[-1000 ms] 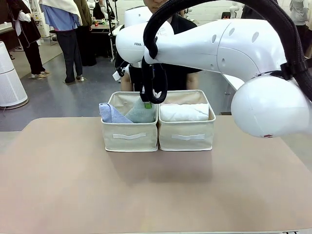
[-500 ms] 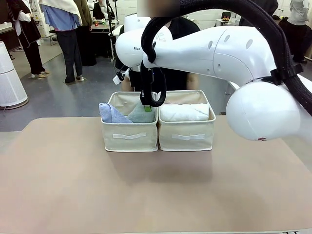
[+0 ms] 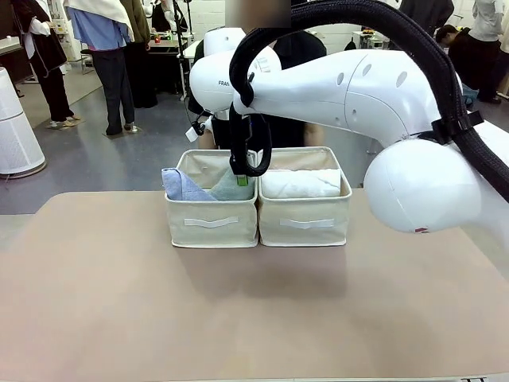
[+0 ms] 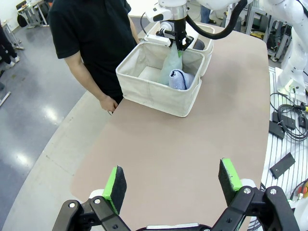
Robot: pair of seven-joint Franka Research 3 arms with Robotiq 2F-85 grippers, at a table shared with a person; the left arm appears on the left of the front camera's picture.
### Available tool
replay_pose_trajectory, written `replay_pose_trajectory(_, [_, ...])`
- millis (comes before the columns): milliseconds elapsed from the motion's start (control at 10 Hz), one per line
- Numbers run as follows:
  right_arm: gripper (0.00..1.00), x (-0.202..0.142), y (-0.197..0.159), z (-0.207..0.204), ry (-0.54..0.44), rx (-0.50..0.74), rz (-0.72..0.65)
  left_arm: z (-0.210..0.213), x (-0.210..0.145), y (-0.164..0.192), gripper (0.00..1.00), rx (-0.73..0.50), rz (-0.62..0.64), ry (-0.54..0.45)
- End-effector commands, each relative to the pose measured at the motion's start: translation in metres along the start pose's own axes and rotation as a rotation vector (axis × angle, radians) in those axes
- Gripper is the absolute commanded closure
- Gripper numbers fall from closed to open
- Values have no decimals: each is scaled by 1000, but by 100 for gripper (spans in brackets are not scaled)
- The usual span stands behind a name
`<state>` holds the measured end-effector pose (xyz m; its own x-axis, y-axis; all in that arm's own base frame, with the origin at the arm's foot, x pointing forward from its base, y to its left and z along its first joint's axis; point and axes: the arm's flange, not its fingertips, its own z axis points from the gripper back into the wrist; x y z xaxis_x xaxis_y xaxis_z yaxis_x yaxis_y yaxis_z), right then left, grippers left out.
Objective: Sort the towels based on their folding style.
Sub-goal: Pick up another triangle-folded towel from the table and place it in the left Fabric basket.
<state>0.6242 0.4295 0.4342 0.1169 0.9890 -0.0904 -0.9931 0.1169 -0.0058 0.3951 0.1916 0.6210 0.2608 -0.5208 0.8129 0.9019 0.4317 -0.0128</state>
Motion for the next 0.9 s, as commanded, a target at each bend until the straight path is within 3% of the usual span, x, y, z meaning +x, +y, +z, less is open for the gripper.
replay_pose_trajectory(0, [80,15,-15,4,-11,37,25,-3,-1,-2,0,18,-4,-9])
replay_pose_trajectory(100, [80,16,-15,4,-13,32,30,-3,-1,-2,0,18,-4,-9])
replay_pose_trajectory(200, [41,16,-15,5,-16,35,32,-3,-1,-2,0,18,-4,-9])
replay_pose_trajectory(400, [0,15,-13,7,-22,28,42,-3,-1,-2,0,18,-4,-9])
replay_pose_trajectory(800, [0,14,-13,10,-26,22,43,-3,-1,-2,0,18,-4,-9])
